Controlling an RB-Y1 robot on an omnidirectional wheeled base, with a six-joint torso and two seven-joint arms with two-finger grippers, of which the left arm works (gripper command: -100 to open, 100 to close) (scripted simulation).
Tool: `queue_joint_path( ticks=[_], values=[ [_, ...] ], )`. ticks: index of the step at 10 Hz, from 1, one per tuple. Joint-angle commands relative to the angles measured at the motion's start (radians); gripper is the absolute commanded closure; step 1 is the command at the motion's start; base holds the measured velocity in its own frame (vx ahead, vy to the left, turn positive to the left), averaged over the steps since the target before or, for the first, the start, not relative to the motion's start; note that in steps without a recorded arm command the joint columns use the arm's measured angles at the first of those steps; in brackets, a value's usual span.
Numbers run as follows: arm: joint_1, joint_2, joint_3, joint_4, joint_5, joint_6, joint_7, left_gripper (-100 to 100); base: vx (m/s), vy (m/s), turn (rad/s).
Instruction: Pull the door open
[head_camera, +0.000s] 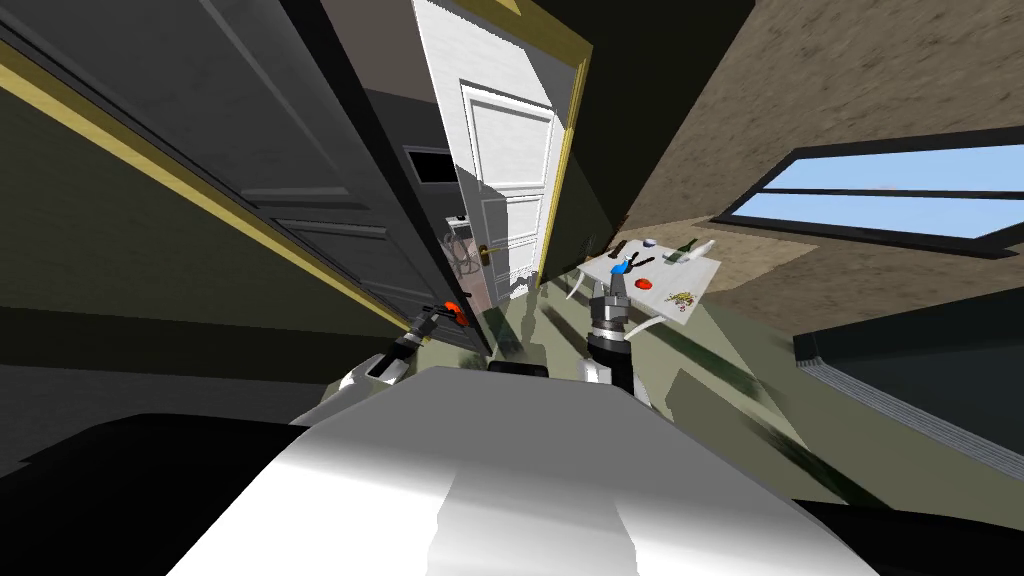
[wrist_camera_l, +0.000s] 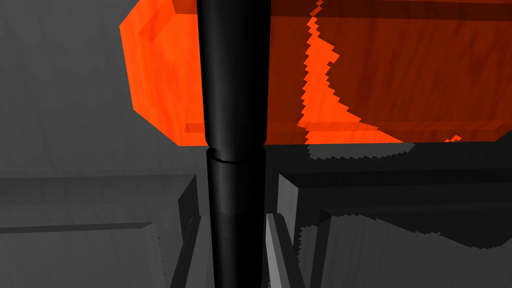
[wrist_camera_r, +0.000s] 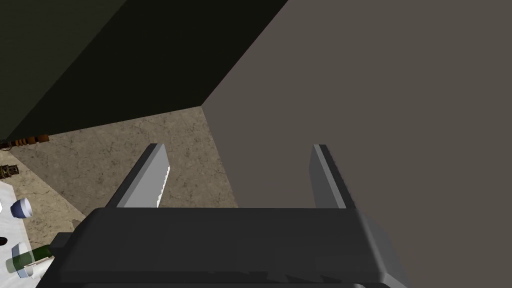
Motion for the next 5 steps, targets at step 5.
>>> queue_joint_path(
  ticks=[5],
  values=[
    [0.023,0.017,-0.017,0.019,-0.002,-0.054,0.014,100,-0.152,0.076,-0.120]
  ],
)
